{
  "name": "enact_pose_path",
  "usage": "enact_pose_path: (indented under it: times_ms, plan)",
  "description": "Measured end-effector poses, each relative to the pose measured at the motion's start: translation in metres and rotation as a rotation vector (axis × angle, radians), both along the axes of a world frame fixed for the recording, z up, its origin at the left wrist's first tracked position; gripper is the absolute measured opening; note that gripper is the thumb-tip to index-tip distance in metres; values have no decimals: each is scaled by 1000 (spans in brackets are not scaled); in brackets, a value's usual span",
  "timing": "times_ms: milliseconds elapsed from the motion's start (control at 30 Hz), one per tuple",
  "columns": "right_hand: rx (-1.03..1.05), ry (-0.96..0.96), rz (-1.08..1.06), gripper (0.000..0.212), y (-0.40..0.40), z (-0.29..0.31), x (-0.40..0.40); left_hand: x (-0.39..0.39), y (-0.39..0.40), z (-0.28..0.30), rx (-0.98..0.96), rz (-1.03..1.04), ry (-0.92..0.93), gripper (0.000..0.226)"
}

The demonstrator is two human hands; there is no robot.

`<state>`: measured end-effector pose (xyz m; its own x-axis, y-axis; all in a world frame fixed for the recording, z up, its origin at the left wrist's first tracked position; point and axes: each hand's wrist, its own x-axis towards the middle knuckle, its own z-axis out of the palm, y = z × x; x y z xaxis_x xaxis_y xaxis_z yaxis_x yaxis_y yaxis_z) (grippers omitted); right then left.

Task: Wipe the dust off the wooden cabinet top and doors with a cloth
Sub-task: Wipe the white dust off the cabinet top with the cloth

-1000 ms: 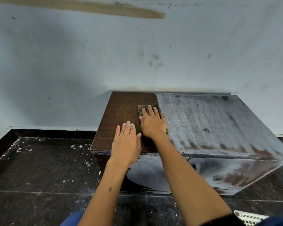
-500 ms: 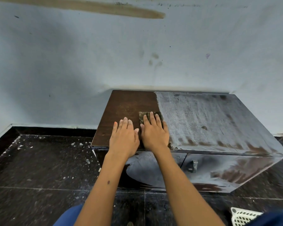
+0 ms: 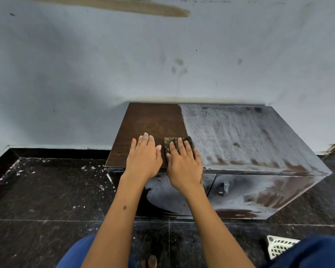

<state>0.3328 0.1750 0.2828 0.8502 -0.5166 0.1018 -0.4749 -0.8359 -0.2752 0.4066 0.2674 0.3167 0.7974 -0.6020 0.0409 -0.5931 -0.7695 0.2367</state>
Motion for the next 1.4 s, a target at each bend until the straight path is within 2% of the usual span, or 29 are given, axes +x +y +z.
enact_pose_path:
  times_ms: [167, 267, 333, 400, 533, 600, 833, 900, 1067, 1133, 1300, 1400]
  plan:
    - [-4, 159, 32, 60, 19, 13, 47, 9, 8, 9, -48, 61, 47, 53]
    - [-11, 37, 148, 67, 40, 5, 39, 16, 14, 11, -55, 123, 49, 53]
    - [-25, -42, 182, 56, 39, -2, 23, 17, 13, 11, -37, 122, 64, 53]
    - [-41, -70, 118, 47, 24, -7, 5, 14, 9, 10, -18, 93, 87, 53]
    - [-52, -58, -123, 44, -7, -8, -20, 14, 7, 10, -26, 67, 75, 53]
    - [-39, -60, -156, 45, -2, -3, -12, 13, 8, 11, -34, 75, 60, 53]
    - [-13, -87, 191, 58, 48, -7, 4, 7, -1, 9, -39, 42, 105, 52]
    - [-30, -96, 149, 56, 33, -10, -8, 7, -1, 6, -14, 42, 108, 52]
    - [-57, -73, -130, 45, -14, -8, -32, 5, -3, 4, -15, 41, 80, 52]
    - [-44, -74, -114, 45, -6, -4, -24, 1, -7, 4, -27, 23, 82, 52]
    - [-45, -84, 164, 56, 16, -7, -21, -4, -22, 3, -31, 1, 88, 53]
    - [-73, -104, 47, 46, -13, -10, -38, -4, -28, 0, -17, -13, 93, 53]
